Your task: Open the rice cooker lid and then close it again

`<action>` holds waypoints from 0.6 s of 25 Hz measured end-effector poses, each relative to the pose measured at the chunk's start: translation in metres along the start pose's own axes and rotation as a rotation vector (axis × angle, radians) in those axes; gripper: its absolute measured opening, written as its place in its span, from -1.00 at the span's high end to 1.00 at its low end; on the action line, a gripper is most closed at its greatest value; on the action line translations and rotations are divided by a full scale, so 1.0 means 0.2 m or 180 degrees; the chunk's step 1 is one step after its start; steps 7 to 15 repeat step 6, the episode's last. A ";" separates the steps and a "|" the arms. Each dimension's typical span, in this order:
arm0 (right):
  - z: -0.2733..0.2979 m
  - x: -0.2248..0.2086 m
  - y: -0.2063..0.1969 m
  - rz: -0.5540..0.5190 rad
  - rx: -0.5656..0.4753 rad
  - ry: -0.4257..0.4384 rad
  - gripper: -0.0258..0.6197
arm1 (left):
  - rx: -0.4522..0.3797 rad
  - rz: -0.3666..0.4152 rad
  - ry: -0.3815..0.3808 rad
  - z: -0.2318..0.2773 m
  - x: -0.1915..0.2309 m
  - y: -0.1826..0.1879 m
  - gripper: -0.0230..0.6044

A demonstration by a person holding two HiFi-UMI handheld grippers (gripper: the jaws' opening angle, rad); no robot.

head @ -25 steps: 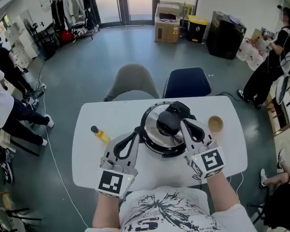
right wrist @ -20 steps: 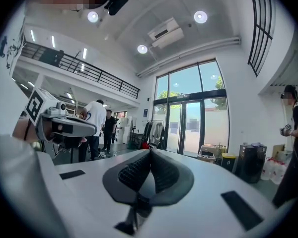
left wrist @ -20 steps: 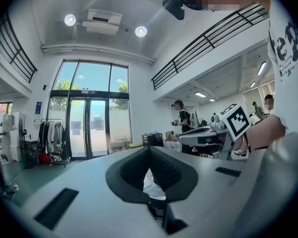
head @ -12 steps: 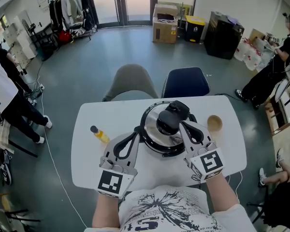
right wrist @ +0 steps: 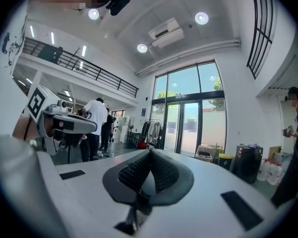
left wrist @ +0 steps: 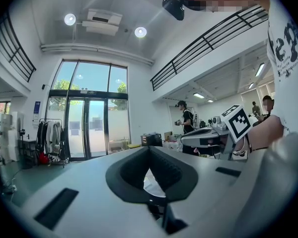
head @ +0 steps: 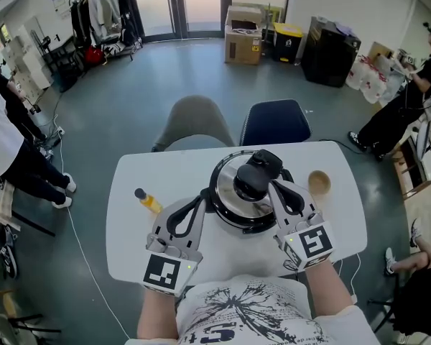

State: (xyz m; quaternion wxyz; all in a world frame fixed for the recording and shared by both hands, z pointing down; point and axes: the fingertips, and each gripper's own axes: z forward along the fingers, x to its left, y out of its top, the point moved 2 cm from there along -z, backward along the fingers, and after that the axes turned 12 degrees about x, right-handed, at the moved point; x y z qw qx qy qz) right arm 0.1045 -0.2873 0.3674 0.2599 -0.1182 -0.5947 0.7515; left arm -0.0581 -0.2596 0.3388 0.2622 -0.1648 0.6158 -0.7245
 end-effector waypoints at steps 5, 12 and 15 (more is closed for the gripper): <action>0.00 0.01 -0.02 -0.0035 -0.0045 0.0004 0.89 | 0.0028 -0.0024 -0.0001 0.01 0.01 -0.04 0.89; 0.00 0.01 -0.03 -0.0049 -0.0051 0.0001 0.89 | 0.0035 -0.0026 -0.0004 0.01 0.01 -0.06 0.88; 0.00 0.01 -0.03 -0.0049 -0.0051 0.0001 0.89 | 0.0035 -0.0026 -0.0004 0.01 0.01 -0.06 0.88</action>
